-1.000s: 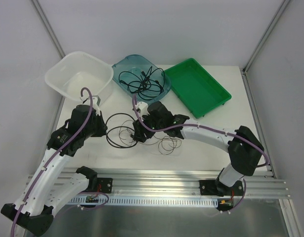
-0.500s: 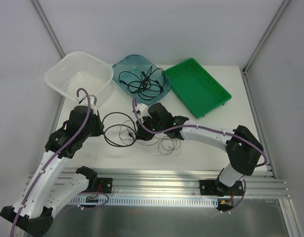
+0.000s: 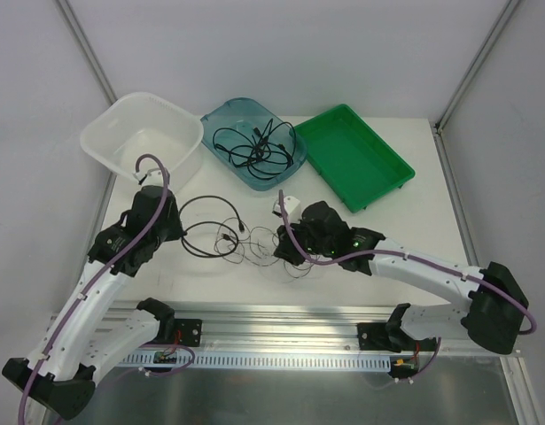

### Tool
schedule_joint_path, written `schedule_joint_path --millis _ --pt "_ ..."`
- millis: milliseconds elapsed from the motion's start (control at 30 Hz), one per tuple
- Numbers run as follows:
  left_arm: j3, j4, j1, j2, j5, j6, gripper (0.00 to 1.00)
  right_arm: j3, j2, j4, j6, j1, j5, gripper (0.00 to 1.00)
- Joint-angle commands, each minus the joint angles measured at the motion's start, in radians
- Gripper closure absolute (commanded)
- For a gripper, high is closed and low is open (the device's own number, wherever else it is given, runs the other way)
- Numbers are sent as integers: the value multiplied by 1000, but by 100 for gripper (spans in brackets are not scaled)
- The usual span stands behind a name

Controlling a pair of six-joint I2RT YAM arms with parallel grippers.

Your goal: Untangle the cables

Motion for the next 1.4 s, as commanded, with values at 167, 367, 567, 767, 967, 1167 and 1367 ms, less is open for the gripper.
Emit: schedule_joint_path --millis 167,367,567,767,967,1167,1367 --pt "20 82 9 -31 123 -66 100 -83 -107 -107 38 -29 103 99" --pt "21 114 11 -35 143 -96 100 -78 -76 -93 69 -29 118 99" --pt "30 114 11 -54 160 -102 100 -65 -14 14 108 -29 29 62" --pt "36 113 9 -83 175 -108 100 6 147 137 198 -29 43 33" --pt "30 113 11 -108 188 -120 100 69 273 239 259 -49 127 29" --pt "29 110 9 -118 192 -120 100 136 398 353 264 -79 43 23" --pt "29 111 11 -124 201 -128 100 161 520 434 296 -107 3 23"
